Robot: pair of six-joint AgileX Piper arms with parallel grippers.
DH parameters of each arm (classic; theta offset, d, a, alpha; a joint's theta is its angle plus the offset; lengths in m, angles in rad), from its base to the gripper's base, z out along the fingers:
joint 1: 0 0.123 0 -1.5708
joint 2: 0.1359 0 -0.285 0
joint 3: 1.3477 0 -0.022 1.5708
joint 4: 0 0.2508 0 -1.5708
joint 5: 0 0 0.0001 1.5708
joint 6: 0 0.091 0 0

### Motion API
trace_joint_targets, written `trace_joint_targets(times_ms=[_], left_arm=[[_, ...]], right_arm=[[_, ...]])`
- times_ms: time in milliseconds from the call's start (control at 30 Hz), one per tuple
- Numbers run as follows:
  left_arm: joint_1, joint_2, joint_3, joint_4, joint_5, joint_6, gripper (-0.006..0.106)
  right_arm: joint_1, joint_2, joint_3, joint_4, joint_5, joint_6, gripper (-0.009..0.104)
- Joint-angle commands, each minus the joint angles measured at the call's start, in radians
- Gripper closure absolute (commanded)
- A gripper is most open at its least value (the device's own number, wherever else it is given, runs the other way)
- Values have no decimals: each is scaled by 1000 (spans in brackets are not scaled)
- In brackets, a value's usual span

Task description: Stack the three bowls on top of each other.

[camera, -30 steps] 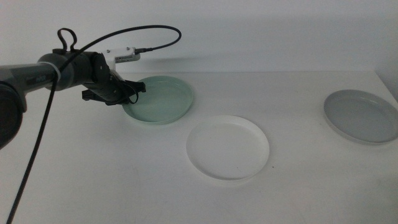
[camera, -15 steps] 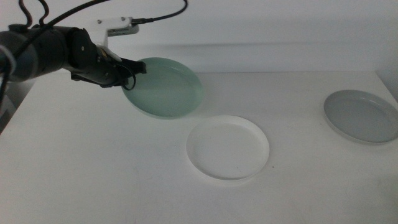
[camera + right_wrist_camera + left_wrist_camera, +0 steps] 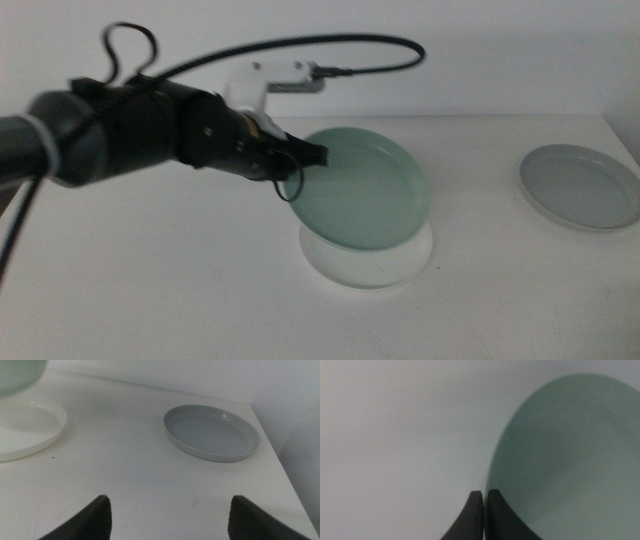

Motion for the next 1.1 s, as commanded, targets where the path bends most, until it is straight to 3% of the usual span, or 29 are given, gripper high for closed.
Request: trace_joint_targets(times_ms=[0,300,400,567,800,1067], left_arm=[[-27,-12,-26,-12,-92,-26,105],[-44,105,-26,-57,-147,-52,105],[-44,122,-26,-55,-141,-51,100],[-40,119,-26,-46,-142,-51,76],[-32,41,-26,-22,-61,13,12],[-16,-249,-26,-36,163,296,10]], right_arm=[[-4,-28,-6,-10,-74,-4,34],[-4,-28,-6,-10,-74,-4,34],[-4,-28,-6,-10,-74,-4,34],[-4,-28,-6,-10,-74,-4,34],[-4,-28,-6,-10,-74,-4,34],[-4,-28,-6,-10,-74,-4,34]])
